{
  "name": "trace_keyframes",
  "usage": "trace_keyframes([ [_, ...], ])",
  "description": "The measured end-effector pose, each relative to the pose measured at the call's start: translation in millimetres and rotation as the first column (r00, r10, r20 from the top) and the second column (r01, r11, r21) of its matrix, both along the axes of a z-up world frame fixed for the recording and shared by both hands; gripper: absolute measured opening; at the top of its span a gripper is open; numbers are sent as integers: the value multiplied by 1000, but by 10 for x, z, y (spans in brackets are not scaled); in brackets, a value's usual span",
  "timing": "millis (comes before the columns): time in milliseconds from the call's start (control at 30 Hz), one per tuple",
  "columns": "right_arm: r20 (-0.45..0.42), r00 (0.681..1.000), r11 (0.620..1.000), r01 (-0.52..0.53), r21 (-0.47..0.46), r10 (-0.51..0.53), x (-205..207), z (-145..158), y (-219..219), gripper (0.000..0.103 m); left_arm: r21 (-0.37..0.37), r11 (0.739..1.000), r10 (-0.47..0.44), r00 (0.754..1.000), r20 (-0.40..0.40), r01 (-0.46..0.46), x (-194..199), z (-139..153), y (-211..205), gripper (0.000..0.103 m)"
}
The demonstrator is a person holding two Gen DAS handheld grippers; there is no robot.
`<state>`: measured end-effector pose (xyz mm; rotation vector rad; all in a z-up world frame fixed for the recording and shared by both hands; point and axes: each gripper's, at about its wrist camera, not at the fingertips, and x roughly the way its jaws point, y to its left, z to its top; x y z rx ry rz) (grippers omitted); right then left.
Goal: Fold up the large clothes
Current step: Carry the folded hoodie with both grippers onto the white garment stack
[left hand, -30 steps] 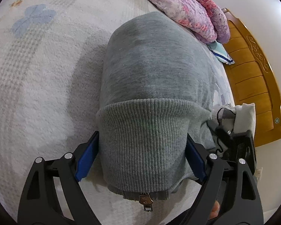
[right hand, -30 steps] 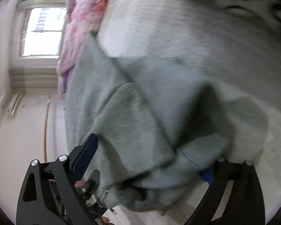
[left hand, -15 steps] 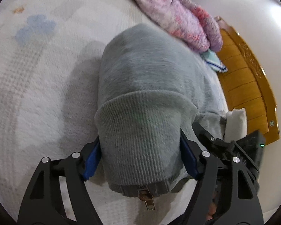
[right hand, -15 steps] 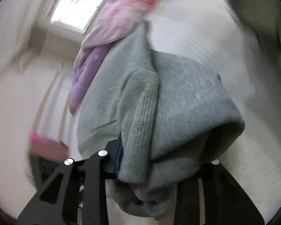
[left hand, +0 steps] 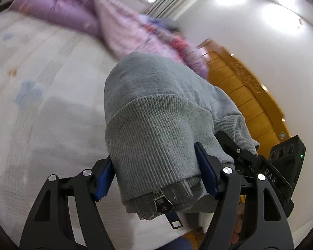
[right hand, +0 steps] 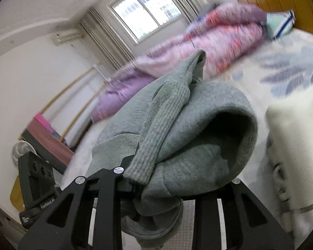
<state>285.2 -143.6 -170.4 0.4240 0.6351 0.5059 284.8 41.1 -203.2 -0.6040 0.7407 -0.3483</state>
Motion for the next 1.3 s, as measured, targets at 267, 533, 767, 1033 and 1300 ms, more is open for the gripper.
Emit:
trace_keyframes([
  [267,145,989,999,37,36,-42,-253,696,-1194,25,-16,995,-93,986,140,97,-16,577,-1270,71],
  [533,25,995,988,96,121,-99,-159,268,-2553,25,22,987,-159,986,45,158,129,127,-2573,71],
  [767,-189,976,969,143,200,-105,-8,-679,-3147,25,311,933,-214,974,77,180,-121,-361,-3248,72],
  [1033,-192,978,976,121,181,-85,113,-629,-3226,30,262,950,-184,983,27,171,-66,-422,-3170,79],
  [1300,-292,944,961,209,179,-151,90,-673,-3420,56,281,942,-224,968,111,186,-465,-307,-3029,89],
])
